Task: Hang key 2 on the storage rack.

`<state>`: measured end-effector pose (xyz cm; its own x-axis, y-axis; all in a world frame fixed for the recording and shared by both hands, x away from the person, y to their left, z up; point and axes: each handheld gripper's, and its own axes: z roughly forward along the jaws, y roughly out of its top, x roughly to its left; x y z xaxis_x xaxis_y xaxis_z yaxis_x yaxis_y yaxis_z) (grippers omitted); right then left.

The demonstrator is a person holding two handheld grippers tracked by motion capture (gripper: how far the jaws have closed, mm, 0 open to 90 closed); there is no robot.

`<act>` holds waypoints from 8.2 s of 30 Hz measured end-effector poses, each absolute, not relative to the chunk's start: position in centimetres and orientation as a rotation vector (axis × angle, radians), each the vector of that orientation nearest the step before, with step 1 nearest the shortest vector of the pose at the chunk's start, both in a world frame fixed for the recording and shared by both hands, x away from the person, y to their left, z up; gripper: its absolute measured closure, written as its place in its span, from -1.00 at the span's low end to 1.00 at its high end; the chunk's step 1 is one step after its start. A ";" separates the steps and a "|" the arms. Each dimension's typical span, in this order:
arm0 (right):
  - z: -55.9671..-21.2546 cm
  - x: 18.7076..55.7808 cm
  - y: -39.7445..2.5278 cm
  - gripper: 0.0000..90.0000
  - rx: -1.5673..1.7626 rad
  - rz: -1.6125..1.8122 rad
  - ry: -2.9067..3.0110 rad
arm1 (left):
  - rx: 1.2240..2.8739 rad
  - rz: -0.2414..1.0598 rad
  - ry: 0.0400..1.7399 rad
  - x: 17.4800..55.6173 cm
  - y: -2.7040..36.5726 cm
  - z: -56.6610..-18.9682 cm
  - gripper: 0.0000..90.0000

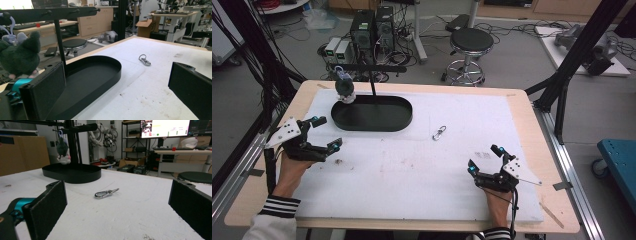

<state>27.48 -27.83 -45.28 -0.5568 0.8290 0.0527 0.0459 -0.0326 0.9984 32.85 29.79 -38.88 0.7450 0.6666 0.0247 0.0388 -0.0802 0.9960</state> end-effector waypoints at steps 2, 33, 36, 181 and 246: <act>-45.2 27.5 -27.9 -0.98 0.953 1.636 1.652 | 1.574 0.572 0.585 32.7 30.0 -38.9 -0.96; -35.9 34.4 -25.2 -0.97 0.987 1.438 1.983 | 1.570 0.538 0.523 32.4 30.3 -39.1 -0.96; -35.3 35.3 -24.7 -0.97 0.987 1.413 2.022 | 1.570 0.546 0.515 32.4 30.2 -39.1 -0.96; -39.2 48.2 -18.0 0.96 1.382 1.105 2.553 | 1.606 0.486 0.512 32.9 30.2 -39.8 -0.96; -26.8 49.1 -13.6 0.97 0.723 1.545 2.437 | 1.593 0.477 0.509 32.9 30.2 -39.9 -0.96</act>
<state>49.12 -13.63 -26.85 -0.8688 0.4816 0.1151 0.3095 0.3468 0.8854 32.90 30.23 -39.88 0.8121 0.5835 0.0050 0.0424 -0.0675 0.9968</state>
